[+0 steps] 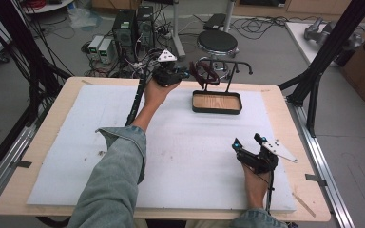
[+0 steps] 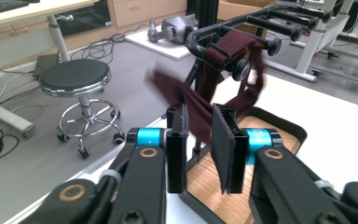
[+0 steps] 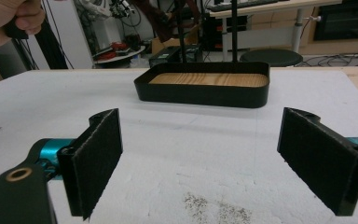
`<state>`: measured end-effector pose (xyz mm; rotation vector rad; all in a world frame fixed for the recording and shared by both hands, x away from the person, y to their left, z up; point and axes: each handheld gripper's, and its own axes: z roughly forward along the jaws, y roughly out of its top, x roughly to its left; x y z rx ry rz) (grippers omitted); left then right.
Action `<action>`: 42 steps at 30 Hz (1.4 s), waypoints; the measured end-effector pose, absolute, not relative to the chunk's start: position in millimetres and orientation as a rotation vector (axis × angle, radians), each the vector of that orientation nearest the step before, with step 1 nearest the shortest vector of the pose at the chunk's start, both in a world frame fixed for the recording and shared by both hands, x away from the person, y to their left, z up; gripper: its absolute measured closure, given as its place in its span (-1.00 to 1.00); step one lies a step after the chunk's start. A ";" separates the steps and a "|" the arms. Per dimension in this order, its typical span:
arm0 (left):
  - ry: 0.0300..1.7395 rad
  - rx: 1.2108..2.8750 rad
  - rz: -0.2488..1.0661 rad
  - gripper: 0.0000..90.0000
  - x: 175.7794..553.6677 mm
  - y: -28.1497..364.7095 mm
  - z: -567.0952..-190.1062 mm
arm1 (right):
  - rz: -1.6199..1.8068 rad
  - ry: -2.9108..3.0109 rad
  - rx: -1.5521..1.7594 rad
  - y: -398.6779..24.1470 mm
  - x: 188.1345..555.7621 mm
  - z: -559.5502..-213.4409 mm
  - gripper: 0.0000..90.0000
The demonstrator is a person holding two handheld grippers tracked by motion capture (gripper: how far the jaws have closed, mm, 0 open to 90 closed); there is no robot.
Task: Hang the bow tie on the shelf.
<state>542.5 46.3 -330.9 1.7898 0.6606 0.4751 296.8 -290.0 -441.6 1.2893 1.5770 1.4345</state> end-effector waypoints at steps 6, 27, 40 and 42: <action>0.668 1.782 0.487 0.42 535.0 56.1 -324.2 | 1.432 1.578 1.282 -289.9 296.8 -441.6 -0.71; 0.648 1.758 0.549 0.06 478.3 118.0 -295.0 | 1.415 1.588 1.271 -288.0 296.4 -441.4 -0.71; 0.650 1.709 0.555 -0.10 437.0 162.3 -295.3 | 1.401 1.599 1.264 -287.0 296.0 -441.6 -0.71; 0.647 1.712 0.561 -0.12 429.7 166.9 -297.7 | 1.399 1.599 1.263 -286.9 295.9 -441.6 -0.71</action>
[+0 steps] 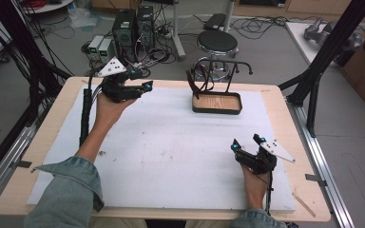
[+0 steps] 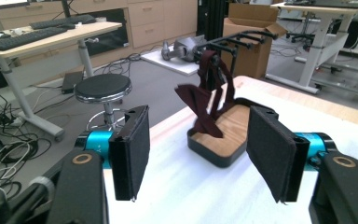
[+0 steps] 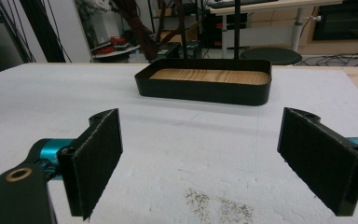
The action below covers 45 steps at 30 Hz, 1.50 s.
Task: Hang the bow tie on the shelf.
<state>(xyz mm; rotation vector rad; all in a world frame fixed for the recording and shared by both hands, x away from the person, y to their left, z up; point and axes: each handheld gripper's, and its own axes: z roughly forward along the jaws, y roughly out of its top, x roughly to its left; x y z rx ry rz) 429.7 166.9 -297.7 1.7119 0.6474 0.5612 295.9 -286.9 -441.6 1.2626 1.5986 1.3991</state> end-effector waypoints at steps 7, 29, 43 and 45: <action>0.648 1.735 0.575 -0.20 406.1 181.2 -306.9 | 1.394 1.598 1.266 -286.4 295.8 -441.7 -0.71; 0.740 1.696 0.604 -0.37 341.0 240.1 -351.8 | 1.382 1.605 1.265 -285.2 295.3 -441.8 -0.71; 0.831 1.720 0.637 -0.42 314.4 261.0 -392.5 | 1.378 1.611 1.267 -283.9 295.0 -441.8 -0.71; 0.841 1.707 0.633 -0.43 312.5 263.5 -395.6 | 1.375 1.613 1.265 -284.1 295.1 -442.0 -0.71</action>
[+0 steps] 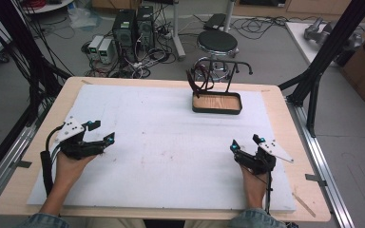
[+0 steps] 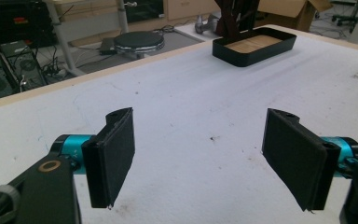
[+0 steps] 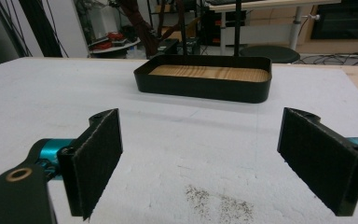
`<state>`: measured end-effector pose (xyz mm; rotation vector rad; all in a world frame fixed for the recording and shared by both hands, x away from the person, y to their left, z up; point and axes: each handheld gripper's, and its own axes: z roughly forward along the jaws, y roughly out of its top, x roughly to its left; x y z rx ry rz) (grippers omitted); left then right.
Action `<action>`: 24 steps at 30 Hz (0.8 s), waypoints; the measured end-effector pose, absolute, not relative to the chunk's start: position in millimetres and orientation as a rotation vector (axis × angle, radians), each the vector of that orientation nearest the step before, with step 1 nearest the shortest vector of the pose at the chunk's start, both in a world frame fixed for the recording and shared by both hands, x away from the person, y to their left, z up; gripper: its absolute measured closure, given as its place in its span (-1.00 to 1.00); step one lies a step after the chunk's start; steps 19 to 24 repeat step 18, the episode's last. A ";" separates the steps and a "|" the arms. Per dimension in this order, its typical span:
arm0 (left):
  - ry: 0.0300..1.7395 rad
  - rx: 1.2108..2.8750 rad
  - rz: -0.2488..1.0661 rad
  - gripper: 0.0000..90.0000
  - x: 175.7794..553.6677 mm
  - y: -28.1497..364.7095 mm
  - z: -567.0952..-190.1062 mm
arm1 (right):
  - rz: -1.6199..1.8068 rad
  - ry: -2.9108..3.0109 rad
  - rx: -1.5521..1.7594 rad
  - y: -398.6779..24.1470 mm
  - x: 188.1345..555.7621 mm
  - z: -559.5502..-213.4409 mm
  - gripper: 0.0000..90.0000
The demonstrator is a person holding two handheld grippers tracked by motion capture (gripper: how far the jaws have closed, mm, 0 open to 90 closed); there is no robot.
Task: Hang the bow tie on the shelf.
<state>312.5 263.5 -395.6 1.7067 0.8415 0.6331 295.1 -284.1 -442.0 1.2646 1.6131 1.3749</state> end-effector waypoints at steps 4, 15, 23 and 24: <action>0.859 1.702 0.636 -0.44 308.9 266.8 -402.1 | 1.373 1.616 1.262 -284.0 295.2 -442.1 -0.71; 0.930 1.728 0.634 -0.48 301.8 270.3 -424.8 | 1.370 1.621 1.257 -283.5 295.5 -442.2 -0.71; 0.945 1.731 0.632 -0.48 302.3 271.0 -425.7 | 1.370 1.621 1.257 -283.5 295.4 -442.2 -0.71; 0.945 1.731 0.632 -0.48 302.3 271.0 -425.7 | 1.370 1.621 1.257 -283.5 295.4 -442.2 -0.71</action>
